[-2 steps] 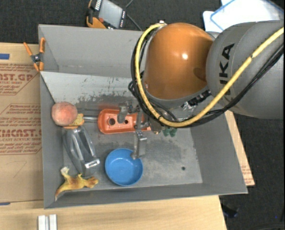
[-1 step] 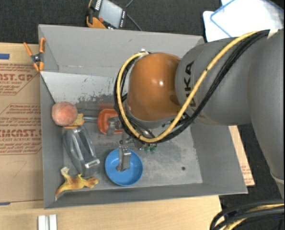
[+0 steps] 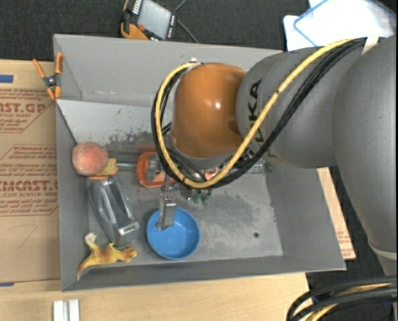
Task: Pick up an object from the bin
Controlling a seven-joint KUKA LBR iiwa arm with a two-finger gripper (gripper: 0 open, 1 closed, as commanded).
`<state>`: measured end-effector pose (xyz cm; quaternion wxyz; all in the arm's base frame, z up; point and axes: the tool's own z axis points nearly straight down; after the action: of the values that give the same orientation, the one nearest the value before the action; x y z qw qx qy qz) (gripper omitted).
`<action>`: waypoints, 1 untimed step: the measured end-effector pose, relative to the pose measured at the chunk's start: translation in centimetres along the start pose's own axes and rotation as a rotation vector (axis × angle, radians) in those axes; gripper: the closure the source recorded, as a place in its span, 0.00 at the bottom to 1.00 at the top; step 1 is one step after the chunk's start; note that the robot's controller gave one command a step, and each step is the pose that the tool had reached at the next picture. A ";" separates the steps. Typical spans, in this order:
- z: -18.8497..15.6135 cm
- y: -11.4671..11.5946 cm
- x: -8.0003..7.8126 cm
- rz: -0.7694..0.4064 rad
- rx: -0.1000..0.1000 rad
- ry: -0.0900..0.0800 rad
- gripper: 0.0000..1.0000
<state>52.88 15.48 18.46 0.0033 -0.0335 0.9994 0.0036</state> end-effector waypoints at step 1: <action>6.3 -0.2 2.7 -0.078 0.000 -0.001 0.00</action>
Offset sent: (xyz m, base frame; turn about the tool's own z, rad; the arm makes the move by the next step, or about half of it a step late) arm -0.0213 0.0054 -0.0447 0.0152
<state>50.29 15.12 12.19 0.0041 -0.0726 0.9973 0.0037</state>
